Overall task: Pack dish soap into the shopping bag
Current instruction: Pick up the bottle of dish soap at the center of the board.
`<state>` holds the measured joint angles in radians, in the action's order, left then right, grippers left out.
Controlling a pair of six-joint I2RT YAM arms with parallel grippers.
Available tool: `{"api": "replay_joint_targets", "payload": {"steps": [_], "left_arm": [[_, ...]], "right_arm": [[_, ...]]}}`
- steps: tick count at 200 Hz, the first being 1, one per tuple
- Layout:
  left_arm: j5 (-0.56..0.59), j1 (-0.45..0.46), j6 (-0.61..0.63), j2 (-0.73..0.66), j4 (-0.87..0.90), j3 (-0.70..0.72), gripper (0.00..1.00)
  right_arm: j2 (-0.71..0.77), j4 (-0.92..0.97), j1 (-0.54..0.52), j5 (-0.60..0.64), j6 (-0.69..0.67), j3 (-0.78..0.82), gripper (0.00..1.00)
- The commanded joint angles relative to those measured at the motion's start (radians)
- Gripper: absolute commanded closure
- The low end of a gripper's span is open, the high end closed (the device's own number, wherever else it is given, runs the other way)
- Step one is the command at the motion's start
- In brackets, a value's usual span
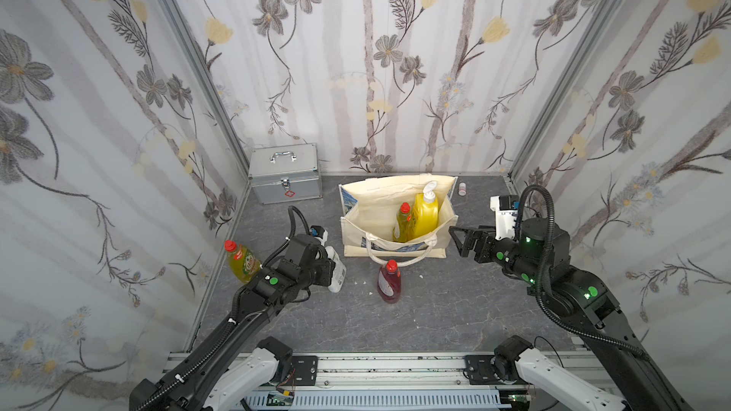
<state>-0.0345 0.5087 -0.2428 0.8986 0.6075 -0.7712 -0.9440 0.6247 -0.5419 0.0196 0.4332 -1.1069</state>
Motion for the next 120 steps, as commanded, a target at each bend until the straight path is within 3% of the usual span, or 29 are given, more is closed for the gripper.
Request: {"api": "replay_joint_targets", "payload": {"steps": [1,120], "left_arm": [[0.038,0.001,0.012,-0.011,0.006,-0.056,0.69],[0.114,0.001,0.091,0.037,0.186,-0.442,0.71]], "right_arm": [[-0.005,-0.036,0.002,-0.014,-0.001,-0.002,0.0],[-0.031,-0.063,0.013,-0.04,-0.015,-0.001,0.0]]}}
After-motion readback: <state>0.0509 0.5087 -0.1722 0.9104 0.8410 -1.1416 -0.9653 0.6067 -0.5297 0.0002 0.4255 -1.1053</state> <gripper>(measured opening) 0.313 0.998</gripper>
